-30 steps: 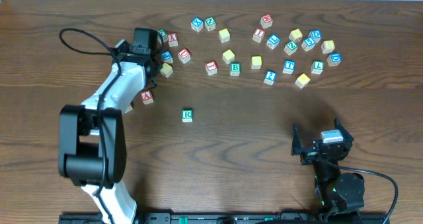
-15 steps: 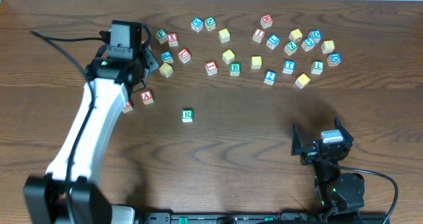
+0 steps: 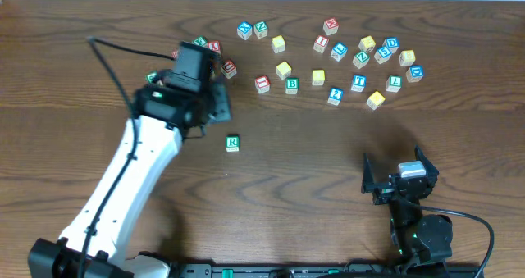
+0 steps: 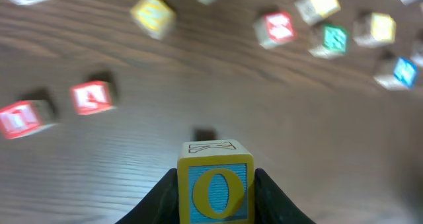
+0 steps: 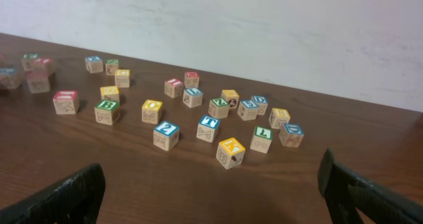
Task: Spell out ROBOT
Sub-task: 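Lift the yellow O block and carry it right toward the R block, then lower the yellow O block onto the table right of the R block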
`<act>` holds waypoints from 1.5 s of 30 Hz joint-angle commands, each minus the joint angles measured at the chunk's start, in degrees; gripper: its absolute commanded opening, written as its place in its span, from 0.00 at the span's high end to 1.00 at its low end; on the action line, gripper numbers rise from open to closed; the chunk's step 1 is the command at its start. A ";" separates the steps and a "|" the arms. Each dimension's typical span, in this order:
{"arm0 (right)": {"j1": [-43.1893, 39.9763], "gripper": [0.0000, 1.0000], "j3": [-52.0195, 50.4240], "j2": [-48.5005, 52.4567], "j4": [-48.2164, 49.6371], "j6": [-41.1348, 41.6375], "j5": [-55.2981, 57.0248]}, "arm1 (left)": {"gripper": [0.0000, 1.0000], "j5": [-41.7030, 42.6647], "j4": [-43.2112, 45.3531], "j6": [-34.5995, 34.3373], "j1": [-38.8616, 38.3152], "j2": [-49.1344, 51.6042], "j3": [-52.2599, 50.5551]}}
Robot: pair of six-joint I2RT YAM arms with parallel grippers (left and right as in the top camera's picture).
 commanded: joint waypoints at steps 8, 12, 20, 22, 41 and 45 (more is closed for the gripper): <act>-0.63 0.01 -0.15 -0.15 -0.11 -0.61 -0.28 | 0.70 -2.91 -0.79 1.81 -9.31 4.13 0.90; -0.63 0.01 -0.15 -0.15 -0.11 -0.61 -0.28 | 0.72 -3.15 -0.72 1.79 -11.17 7.87 0.35; -0.63 0.01 -0.15 -0.15 -0.11 -0.61 -0.28 | 0.75 -6.99 1.90 1.14 -12.76 16.94 0.35; -0.63 0.01 -0.15 -0.15 -0.11 -0.61 -0.28 | 0.75 -6.99 2.93 1.14 -12.74 18.53 0.35; -0.63 0.01 -0.17 -0.15 -0.11 -0.61 -0.28 | 0.80 -6.99 12.72 -1.49 -12.76 20.28 -4.90; -0.63 0.01 -0.15 -0.15 -0.11 -0.61 -0.28 | 0.80 -7.02 13.51 -2.29 -12.74 20.28 -6.45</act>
